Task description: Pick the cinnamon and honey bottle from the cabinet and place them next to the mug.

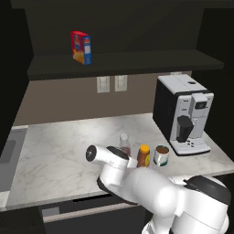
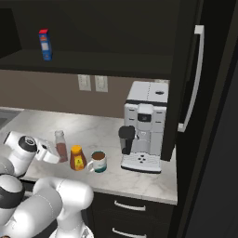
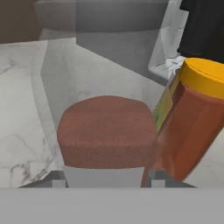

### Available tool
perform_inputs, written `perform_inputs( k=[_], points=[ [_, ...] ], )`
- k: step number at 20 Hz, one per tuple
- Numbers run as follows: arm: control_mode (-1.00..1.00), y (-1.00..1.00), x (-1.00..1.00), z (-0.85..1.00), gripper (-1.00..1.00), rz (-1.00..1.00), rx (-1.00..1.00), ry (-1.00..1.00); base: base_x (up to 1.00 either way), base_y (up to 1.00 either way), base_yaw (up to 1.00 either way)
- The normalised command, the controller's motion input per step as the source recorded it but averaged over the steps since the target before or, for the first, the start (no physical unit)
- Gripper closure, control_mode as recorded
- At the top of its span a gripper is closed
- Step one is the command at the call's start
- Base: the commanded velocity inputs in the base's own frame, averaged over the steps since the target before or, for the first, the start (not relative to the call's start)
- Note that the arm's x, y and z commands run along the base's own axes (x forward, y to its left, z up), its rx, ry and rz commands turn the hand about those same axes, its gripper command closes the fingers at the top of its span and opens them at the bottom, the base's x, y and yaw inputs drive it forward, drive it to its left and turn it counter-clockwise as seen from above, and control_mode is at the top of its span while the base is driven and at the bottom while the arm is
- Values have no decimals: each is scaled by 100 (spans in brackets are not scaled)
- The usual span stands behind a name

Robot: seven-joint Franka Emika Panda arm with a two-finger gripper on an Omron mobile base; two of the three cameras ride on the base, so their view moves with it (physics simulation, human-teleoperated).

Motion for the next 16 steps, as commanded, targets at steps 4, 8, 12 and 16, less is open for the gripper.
perform_inputs(
  k=[4,8,12,16],
  points=[
    [-100,0,12,-4,100,0,9,-8,0,0,0],
    [-100,0,9,0,100,0,12,-1,0,0,0],
    [-100,1,1,0,100,0,1,1,0,0,0],
    [-100,0,0,-8,100,0,0,5,0,0,0]
  ],
)
